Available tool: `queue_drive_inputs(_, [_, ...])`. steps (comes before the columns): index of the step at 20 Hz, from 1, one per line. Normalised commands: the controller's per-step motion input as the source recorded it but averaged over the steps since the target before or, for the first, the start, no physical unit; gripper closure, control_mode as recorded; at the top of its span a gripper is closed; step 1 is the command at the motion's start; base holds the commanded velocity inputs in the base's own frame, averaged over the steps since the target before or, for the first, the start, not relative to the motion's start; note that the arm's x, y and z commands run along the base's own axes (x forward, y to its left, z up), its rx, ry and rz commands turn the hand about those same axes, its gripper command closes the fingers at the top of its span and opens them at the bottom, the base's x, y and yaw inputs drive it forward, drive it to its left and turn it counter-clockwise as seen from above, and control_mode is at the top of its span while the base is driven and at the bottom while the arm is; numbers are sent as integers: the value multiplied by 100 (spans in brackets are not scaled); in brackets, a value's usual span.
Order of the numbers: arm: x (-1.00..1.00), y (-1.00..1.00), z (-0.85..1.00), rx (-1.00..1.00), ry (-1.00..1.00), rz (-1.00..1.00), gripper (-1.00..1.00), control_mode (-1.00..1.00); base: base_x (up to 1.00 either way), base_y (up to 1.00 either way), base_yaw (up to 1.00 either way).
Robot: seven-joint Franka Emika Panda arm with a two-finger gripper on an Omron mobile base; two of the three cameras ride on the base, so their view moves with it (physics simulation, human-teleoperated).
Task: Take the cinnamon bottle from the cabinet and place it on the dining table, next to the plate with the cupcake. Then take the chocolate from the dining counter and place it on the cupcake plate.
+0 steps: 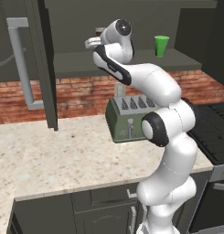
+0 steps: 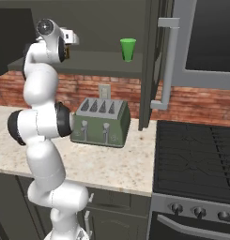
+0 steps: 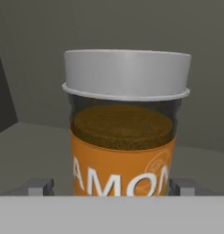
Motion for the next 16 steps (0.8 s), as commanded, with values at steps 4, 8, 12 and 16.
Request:
queue_drive_inputs(4, [24, 0, 0, 0, 0, 0, 100, -100, 0, 0, 0])
queue_drive_inputs(8, [7, 0, 0, 0, 0, 0, 100, -100, 0, 0, 0])
queue_drive_inputs(12, [-8, 0, 0, 0, 1, 0, 100, -100, 0, 0, 0])
queue_drive_inputs(16, [-80, 0, -12, 0, -4, 0, 100, -100, 0, 0, 0])
